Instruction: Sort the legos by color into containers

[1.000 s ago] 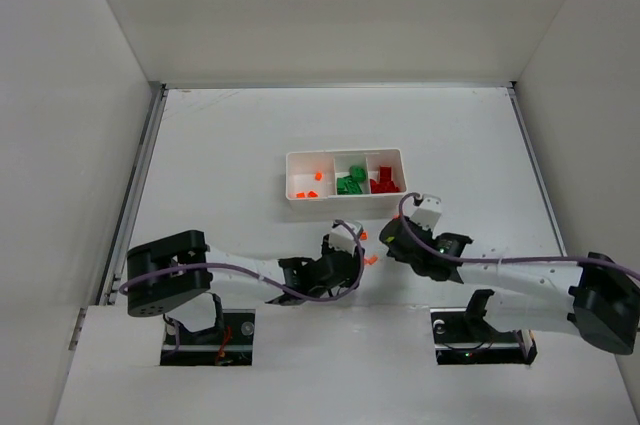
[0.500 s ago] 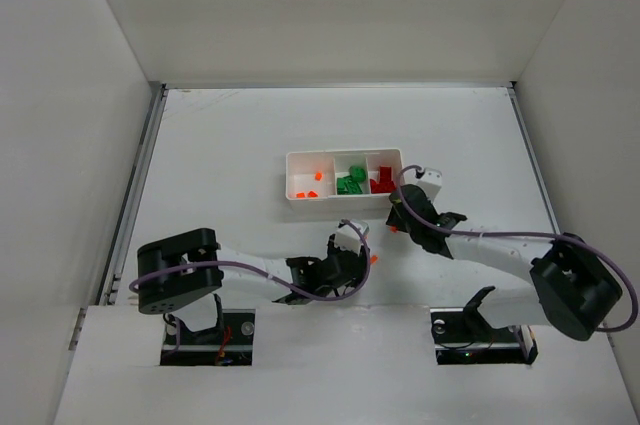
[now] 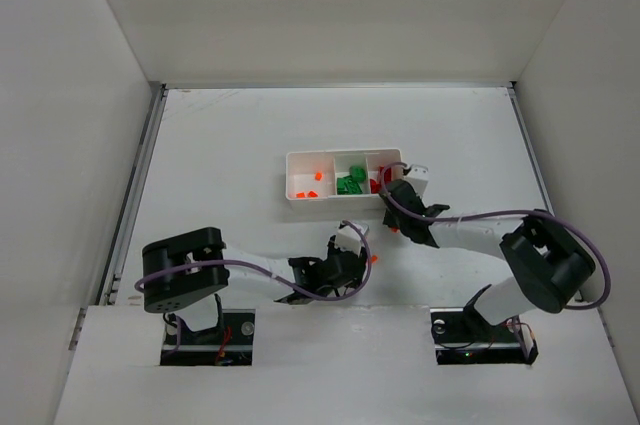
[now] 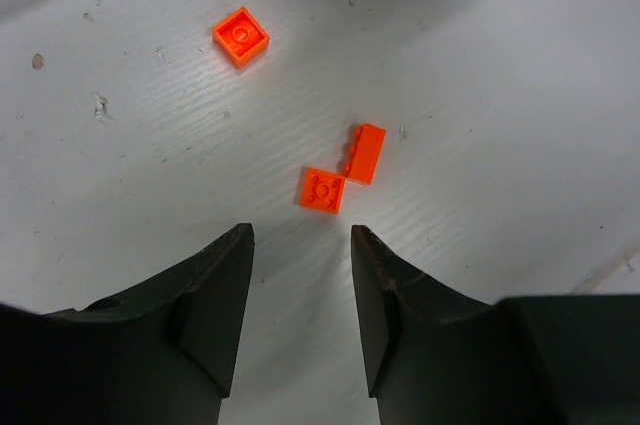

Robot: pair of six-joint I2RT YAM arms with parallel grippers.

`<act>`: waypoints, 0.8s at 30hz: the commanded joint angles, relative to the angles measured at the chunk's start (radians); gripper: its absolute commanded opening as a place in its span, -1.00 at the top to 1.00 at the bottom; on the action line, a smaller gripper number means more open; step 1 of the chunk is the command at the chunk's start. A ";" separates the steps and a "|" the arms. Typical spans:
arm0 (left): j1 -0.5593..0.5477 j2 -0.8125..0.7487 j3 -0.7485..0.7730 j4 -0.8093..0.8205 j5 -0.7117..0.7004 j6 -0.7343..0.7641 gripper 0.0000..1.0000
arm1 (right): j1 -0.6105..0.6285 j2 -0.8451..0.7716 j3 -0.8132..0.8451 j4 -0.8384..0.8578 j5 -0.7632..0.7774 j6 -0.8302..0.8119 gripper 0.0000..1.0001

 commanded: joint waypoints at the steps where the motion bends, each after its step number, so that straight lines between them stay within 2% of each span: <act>1: 0.006 0.006 0.028 0.020 0.005 0.016 0.19 | -0.001 0.018 0.040 0.038 0.006 -0.011 0.41; 6: 0.007 0.020 0.031 0.014 0.007 0.025 0.20 | -0.001 -0.011 0.024 0.035 0.010 0.003 0.60; 17: 0.006 0.086 0.069 -0.004 -0.009 0.063 0.25 | 0.045 -0.244 -0.051 0.026 0.017 0.026 0.60; 24: -0.003 0.148 0.106 -0.044 -0.056 0.074 0.41 | 0.061 -0.362 -0.074 -0.002 0.009 0.035 0.60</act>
